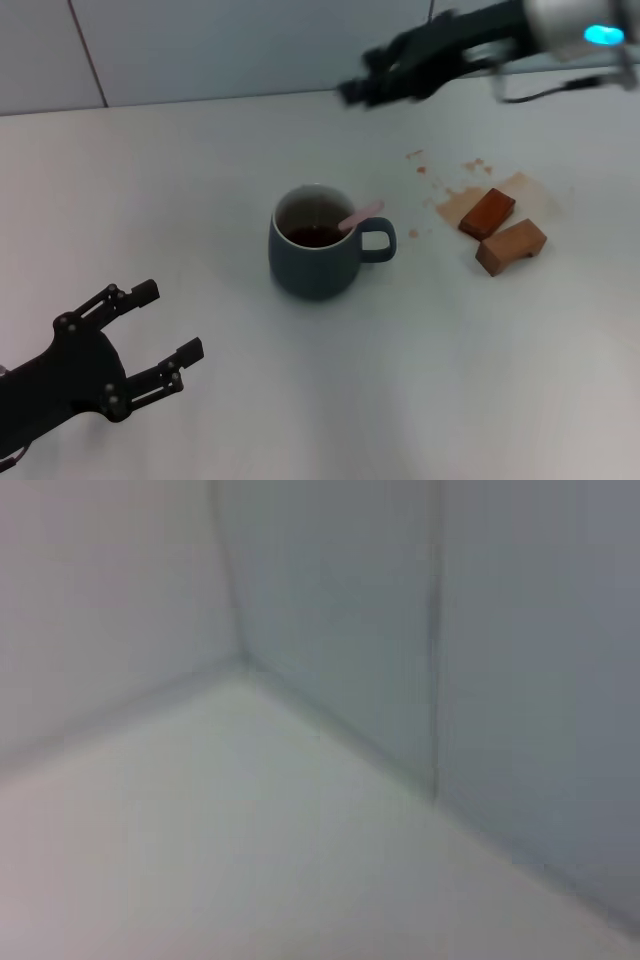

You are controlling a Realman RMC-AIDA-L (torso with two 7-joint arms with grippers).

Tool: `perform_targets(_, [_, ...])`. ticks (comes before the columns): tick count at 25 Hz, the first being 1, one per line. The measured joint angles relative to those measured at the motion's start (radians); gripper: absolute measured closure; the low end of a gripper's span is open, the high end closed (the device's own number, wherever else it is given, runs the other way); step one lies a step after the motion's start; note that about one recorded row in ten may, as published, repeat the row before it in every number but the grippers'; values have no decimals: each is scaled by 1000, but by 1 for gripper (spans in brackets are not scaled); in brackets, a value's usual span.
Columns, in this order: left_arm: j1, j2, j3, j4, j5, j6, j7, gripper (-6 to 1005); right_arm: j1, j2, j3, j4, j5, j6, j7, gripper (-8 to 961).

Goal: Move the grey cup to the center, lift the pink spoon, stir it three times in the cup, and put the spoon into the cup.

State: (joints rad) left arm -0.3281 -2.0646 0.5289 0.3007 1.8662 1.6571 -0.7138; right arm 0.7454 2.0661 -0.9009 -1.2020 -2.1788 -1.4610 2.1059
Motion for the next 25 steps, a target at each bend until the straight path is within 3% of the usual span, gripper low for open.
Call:
perform_targets(3, [-2, 0, -1, 0, -1, 1, -6, 140, -90, -17, 108, 81, 152, 5, -96, 355])
perform_targets(4, [-4, 1, -1, 0, -1, 1, -9, 140, -139, -45, 153, 168, 213, -3, -146, 353])
perform_targets(5, [-9, 1, -1, 1, -1, 2, -17, 140, -139, -45, 153, 168, 213, -3, -146, 351])
perform_targets(8, [-23, 4, 4, 8, 1, 2, -46, 140, -195, -78, 188, 289, 274, -3, -269, 309])
perform_targets(9, [-28, 5, 6, 11, 4, 1, -57, 140, -228, -99, 203, 390, 290, -15, -425, 273])
perform_targets(11, [-39, 9, 12, 22, 8, -2, -85, 140, -239, -104, 205, 424, 290, -30, -495, 200])
perform_targets(12, [-53, 15, 19, 40, 19, -4, -129, 140, -267, -110, 201, 471, 281, -65, -638, 163])
perform_targets(18, [-124, 42, 22, 87, 103, -19, -305, 140, -284, -119, 197, 504, 218, -151, -748, 142])
perform_targets(23, [-227, 86, 22, 122, 182, -61, -411, 140, -287, -125, 202, 530, 203, -147, -858, 147])
perform_targets(25, [-227, 86, 22, 122, 182, -61, -411, 140, -283, -127, 202, 536, 202, -146, -861, 147])
